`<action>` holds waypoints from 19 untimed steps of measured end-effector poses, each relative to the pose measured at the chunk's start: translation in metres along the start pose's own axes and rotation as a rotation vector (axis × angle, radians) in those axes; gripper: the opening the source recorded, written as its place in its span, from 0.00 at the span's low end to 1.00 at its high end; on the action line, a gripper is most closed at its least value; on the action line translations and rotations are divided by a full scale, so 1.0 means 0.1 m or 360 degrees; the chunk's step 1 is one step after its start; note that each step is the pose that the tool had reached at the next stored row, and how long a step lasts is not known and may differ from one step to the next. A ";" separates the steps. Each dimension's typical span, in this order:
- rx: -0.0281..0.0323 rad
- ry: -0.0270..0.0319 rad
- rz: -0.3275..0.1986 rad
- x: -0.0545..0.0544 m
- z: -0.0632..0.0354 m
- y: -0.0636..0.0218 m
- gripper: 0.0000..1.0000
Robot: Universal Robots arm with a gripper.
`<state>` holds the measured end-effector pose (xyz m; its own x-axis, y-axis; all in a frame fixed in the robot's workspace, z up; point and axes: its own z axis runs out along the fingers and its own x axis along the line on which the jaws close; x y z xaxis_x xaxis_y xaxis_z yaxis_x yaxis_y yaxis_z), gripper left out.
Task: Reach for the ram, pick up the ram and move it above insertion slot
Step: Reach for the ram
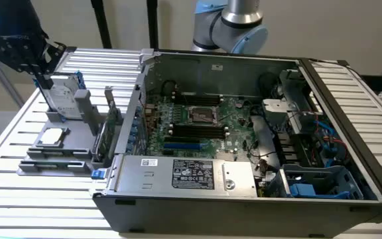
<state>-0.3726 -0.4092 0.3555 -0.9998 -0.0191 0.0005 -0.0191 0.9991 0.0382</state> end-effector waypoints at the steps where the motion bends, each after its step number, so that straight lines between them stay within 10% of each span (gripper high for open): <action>1: 0.00000 -0.00001 0.0000 0.00 0.000 0.000 0.11; 12: 0.00002 0.00004 0.0000 0.00 -0.001 -0.006 0.11; 19: 0.00001 0.00007 0.0000 0.00 0.005 -0.282 0.11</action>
<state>-0.3725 -0.4374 0.3540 -0.9998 -0.0191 0.0010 -0.0191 0.9991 0.0381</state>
